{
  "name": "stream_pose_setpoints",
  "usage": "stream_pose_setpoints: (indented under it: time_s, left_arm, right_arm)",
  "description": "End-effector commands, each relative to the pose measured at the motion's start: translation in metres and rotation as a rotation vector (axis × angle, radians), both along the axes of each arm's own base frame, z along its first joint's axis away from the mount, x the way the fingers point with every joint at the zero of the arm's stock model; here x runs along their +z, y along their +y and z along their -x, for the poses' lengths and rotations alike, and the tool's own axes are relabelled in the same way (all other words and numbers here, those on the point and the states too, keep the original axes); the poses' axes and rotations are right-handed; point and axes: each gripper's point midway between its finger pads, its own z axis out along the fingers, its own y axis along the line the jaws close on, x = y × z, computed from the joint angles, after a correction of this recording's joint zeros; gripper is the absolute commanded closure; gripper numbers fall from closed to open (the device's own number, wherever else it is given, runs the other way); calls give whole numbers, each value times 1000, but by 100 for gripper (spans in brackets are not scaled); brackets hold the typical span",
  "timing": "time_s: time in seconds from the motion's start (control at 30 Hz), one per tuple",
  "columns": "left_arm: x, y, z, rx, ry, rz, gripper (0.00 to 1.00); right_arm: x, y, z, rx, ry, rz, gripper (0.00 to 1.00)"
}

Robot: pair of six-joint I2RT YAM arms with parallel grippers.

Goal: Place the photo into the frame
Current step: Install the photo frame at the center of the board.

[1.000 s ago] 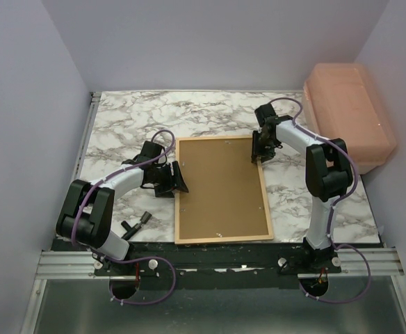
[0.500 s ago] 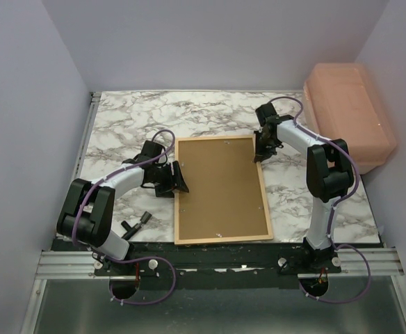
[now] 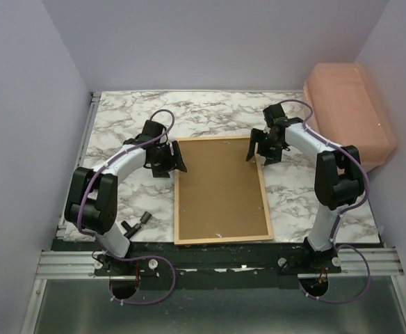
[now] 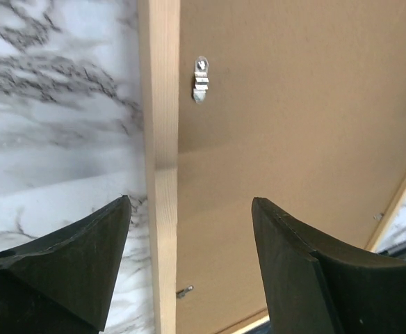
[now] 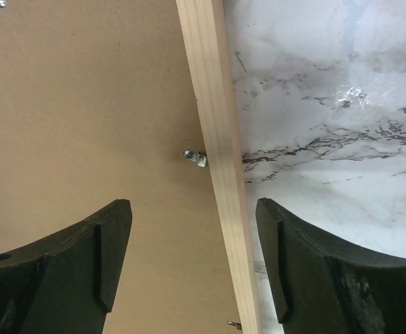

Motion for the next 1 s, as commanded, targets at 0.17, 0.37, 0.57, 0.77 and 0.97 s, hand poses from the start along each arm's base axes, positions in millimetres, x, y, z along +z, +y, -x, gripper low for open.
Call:
stream_pose_setpoints:
  time_s: [0.17, 0.37, 0.57, 0.77, 0.97]
  left_arm:
    - [-16, 18, -32, 13, 7, -229, 31]
    - [-21, 6, -42, -5, 1, -261, 34]
    - [-28, 1, -49, 0, 5, -322, 38]
    - [-33, 5, -57, 39, 6, -373, 47]
    - [-41, 4, -65, 36, 12, -388, 55]
  right_arm:
    - [1, 11, 8, -11, 18, -117, 20]
    - [-5, 12, 13, -10, 33, -126, 20]
    - [-4, 17, 14, 3, 38, -155, 20]
    - [-5, 18, 15, 11, 41, -165, 20]
    - [-3, 20, 15, 17, 35, -177, 20]
